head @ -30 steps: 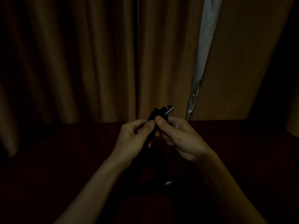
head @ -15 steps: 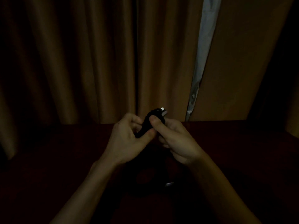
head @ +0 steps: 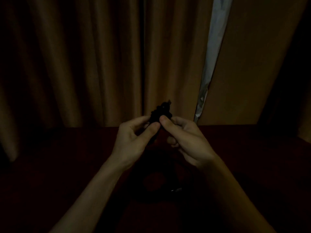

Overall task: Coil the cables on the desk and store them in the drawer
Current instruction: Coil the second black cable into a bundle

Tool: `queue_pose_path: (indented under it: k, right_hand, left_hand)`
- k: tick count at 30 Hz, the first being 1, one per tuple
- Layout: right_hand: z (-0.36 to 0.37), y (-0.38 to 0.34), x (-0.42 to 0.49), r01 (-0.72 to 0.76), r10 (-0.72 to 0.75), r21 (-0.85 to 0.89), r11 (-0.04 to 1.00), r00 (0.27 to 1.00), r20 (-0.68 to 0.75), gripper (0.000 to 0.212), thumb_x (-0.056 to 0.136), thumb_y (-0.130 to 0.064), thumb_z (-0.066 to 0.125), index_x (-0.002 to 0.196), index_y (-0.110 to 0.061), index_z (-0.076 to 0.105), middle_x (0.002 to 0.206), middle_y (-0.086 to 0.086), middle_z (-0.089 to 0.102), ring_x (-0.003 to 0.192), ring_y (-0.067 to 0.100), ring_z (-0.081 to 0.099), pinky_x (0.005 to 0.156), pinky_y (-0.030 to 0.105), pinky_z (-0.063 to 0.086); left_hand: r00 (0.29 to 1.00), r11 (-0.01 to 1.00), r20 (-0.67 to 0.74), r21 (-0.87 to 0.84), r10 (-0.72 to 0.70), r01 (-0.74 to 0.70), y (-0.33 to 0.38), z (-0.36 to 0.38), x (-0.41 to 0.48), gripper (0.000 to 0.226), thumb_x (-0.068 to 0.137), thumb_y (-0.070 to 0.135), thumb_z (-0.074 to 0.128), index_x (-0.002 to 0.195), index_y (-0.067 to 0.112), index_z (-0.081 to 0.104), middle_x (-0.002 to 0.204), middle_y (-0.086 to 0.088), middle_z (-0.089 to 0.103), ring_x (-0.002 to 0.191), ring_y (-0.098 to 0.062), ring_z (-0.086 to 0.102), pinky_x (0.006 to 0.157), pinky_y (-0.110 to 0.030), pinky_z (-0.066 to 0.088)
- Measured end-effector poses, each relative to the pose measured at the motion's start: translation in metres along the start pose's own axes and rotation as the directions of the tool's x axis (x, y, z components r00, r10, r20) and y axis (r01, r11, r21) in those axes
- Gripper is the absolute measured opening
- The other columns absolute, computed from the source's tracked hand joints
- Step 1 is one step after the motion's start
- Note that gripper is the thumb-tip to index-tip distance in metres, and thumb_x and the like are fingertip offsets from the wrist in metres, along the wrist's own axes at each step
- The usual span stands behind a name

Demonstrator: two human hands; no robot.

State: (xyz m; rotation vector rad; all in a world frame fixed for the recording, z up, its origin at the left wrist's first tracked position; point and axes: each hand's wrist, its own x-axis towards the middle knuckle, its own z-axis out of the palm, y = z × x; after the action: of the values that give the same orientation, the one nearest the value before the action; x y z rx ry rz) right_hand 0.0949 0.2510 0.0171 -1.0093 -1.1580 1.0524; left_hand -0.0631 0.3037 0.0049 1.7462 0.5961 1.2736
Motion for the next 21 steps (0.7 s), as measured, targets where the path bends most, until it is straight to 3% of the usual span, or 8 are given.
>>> queue_pose_path:
  k: [3,6,9,11,13,16,19,21]
  right_hand:
    - [0.011,0.007,0.0,0.0,0.005,0.043,0.999,0.993,-0.119,0.035,0.092,-0.04,0.071,0.107,-0.008,0.071,0.075,-0.005,0.063,0.051,0.001,0.048,0.045,0.014,0.035]
    - [0.019,0.01,0.001,-0.049,0.065,0.105,0.993,0.987,-0.146,0.04,0.091,-0.041,0.073,0.111,-0.006,0.072,0.075,-0.003,0.063,0.048,0.001,0.044,0.042,0.015,0.032]
    - [0.013,0.007,0.002,-0.068,0.074,0.08,0.994,0.994,-0.079,0.035,0.095,-0.039,0.068,0.109,-0.007,0.073,0.07,-0.005,0.06,0.045,0.001,0.038,0.039,0.015,0.028]
    - [0.009,0.003,0.001,-0.047,0.047,0.028,0.998,0.999,0.006,0.039,0.098,-0.037,0.064,0.112,-0.001,0.071,0.072,0.0,0.057,0.046,0.002,0.035,0.039,0.015,0.025]
    - [0.005,-0.004,-0.004,-0.019,0.022,-0.034,0.999,0.994,0.109,0.043,0.1,-0.034,0.062,0.117,0.005,0.065,0.082,0.008,0.06,0.047,0.003,0.041,0.04,0.015,0.029]
    - [-0.003,-0.013,-0.009,0.018,0.002,-0.085,0.996,0.974,0.227,0.033,0.103,-0.024,0.056,0.114,0.006,0.062,0.067,-0.005,0.064,0.043,0.001,0.046,0.04,0.014,0.031]
    - [-0.011,-0.015,-0.007,0.0,0.028,-0.111,0.994,0.968,0.249,0.029,0.102,-0.029,0.057,0.113,-0.003,0.066,0.064,-0.009,0.054,0.045,0.002,0.031,0.045,0.021,0.016]
    - [-0.014,-0.013,-0.006,-0.02,0.054,-0.143,0.989,0.97,0.235,0.024,0.103,-0.03,0.055,0.106,-0.009,0.066,0.062,-0.007,0.052,0.044,0.001,0.033,0.045,0.018,0.02]
  left_hand:
    - [0.977,0.935,-0.13,0.335,0.166,-0.114,-0.004,0.007,-0.004,0.03,0.086,0.028,0.079,0.115,0.027,0.073,0.1,0.017,0.074,0.094,0.004,0.069,0.078,-0.018,0.054]
    - [0.927,0.78,-0.128,0.587,0.353,-0.216,-0.01,0.011,-0.007,0.033,0.087,0.034,0.077,0.118,0.023,0.071,0.103,0.014,0.073,0.089,-0.004,0.067,0.072,-0.027,0.054]
    - [0.892,0.676,-0.115,0.696,0.437,-0.242,-0.014,0.01,-0.006,0.037,0.084,0.037,0.077,0.117,0.023,0.069,0.1,0.014,0.071,0.085,-0.007,0.063,0.067,-0.022,0.047]
    - [0.956,0.845,-0.135,0.51,0.262,-0.159,-0.011,0.007,-0.006,0.034,0.083,0.041,0.078,0.111,0.03,0.062,0.094,0.016,0.071,0.084,-0.001,0.066,0.067,-0.018,0.05]
    - [0.999,0.987,0.04,0.16,-0.029,0.023,-0.006,0.003,-0.004,0.042,0.082,0.045,0.078,0.115,0.027,0.058,0.097,0.006,0.074,0.088,-0.008,0.072,0.07,-0.023,0.055]
    - [0.911,0.972,0.379,-0.096,-0.163,0.214,0.003,0.0,-0.005,0.042,0.096,0.035,0.066,0.133,0.017,0.053,0.11,-0.008,0.074,0.078,-0.032,0.075,0.063,-0.031,0.057]
    - [0.874,0.92,0.416,-0.179,-0.25,0.348,0.007,-0.002,-0.006,0.038,0.101,0.037,0.051,0.134,0.019,0.055,0.106,-0.012,0.075,0.069,-0.032,0.073,0.058,-0.027,0.055]
    - [0.904,0.949,0.359,-0.121,-0.231,0.291,0.004,0.002,-0.007,0.034,0.099,0.035,0.047,0.127,0.02,0.06,0.099,-0.011,0.077,0.071,-0.029,0.073,0.06,-0.025,0.055]
